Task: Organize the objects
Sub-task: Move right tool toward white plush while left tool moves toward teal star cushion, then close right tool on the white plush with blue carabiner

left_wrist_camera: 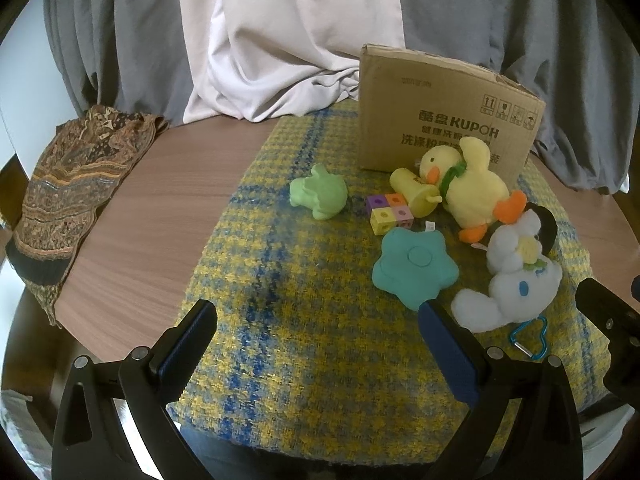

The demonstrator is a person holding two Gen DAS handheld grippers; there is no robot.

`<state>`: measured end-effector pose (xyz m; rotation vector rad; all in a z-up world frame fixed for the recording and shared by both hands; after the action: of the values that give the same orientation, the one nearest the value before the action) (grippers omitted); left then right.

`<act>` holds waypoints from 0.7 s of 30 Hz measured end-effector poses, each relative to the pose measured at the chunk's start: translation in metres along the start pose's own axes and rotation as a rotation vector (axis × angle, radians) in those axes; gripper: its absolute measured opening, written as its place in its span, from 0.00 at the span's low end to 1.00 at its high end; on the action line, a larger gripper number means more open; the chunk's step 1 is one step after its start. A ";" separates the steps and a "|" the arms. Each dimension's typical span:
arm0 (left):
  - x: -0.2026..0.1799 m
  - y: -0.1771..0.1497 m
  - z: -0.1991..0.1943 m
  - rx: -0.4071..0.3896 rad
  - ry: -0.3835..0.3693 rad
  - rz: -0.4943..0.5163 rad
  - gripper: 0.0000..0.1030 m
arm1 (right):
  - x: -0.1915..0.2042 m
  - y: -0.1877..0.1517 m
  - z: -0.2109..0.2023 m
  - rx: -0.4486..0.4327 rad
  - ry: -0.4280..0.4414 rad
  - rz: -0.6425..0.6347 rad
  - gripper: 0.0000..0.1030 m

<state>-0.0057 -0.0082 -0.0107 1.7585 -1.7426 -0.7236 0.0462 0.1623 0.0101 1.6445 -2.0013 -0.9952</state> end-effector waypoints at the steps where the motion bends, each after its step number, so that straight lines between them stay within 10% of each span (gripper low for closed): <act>1: 0.000 0.000 0.000 0.000 0.001 -0.001 0.99 | 0.000 0.000 0.000 0.000 0.001 0.000 0.99; 21: 0.001 -0.001 0.009 -0.013 0.013 0.011 0.99 | 0.001 0.000 0.011 0.016 0.008 0.009 0.99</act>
<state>-0.0118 -0.0090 -0.0177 1.7403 -1.7337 -0.7155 0.0389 0.1646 0.0023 1.6443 -2.0147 -0.9703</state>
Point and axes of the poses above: each gripper's, at about its wrist camera, not at the fingertips, and z roughly the way its jaws point, x to its left, y to its top, the point moved 1 cm from there along z, roughly the way its jaws point, and after that the axes turned 5 degrees about -x, right-handed, at the moved point
